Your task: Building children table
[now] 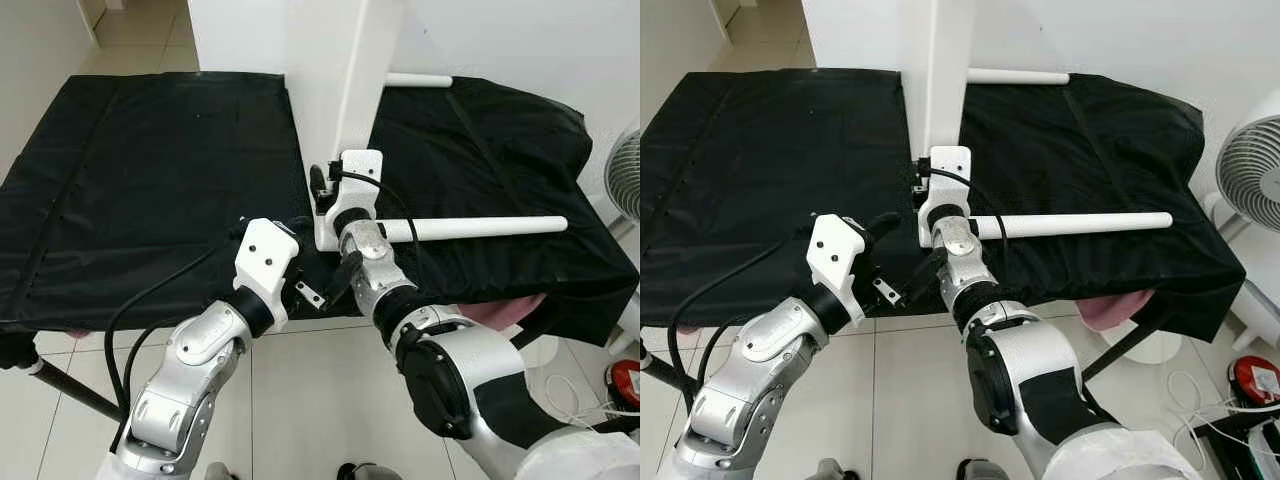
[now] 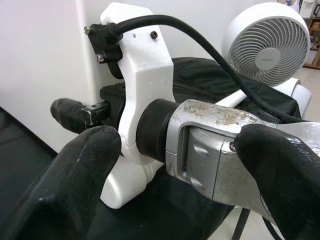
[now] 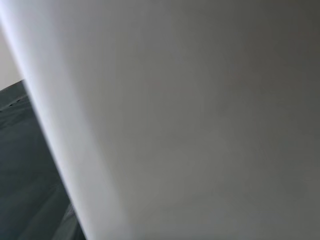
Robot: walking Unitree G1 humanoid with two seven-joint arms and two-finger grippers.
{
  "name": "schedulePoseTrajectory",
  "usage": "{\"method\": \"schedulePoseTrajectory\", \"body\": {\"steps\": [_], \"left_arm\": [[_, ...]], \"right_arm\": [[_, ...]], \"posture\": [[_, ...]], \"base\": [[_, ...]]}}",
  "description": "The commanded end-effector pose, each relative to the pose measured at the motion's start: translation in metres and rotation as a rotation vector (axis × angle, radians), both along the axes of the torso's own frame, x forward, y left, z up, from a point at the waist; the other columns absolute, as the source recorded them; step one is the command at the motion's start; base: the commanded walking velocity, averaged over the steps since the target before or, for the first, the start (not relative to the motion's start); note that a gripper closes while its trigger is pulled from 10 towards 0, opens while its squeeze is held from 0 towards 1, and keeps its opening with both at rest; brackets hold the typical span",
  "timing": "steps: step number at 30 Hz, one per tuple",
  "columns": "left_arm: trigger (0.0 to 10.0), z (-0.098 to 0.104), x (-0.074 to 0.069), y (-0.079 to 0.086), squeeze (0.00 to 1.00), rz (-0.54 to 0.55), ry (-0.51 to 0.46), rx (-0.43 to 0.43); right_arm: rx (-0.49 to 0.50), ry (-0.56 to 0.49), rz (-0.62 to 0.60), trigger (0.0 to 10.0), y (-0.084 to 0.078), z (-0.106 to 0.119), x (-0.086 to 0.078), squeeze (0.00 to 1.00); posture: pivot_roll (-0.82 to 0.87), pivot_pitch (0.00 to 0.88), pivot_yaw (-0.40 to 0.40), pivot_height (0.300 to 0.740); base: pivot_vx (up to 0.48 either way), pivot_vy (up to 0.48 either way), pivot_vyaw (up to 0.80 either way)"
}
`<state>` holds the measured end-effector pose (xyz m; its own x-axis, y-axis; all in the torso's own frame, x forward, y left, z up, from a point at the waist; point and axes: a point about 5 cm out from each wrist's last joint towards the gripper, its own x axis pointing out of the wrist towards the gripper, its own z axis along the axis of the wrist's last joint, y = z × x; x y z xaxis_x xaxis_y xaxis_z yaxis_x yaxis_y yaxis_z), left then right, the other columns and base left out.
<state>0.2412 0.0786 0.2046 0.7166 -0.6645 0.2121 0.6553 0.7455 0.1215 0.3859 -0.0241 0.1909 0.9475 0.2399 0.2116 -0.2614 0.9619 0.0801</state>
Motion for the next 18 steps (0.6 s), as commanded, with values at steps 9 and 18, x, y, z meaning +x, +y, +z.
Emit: {"method": "schedulePoseTrajectory", "body": {"steps": [9,18], "left_arm": [[10.0,0.003,-0.004,-0.001,0.00,0.053,-0.008,-0.022],[10.0,0.005,-0.009,-0.001,0.00,0.037,0.000,-0.042]], "right_arm": [[-0.012,-0.064,0.099,10.0,0.059,0.026,-0.016,0.00],[-0.019,-0.050,0.053,10.0,0.077,0.026,-0.025,0.00]], "posture": [[0.13,0.077,-0.054,0.740],[0.14,0.090,-0.069,0.740]], "base": [[0.000,0.000,0.00],[0.000,0.000,0.00]]}}
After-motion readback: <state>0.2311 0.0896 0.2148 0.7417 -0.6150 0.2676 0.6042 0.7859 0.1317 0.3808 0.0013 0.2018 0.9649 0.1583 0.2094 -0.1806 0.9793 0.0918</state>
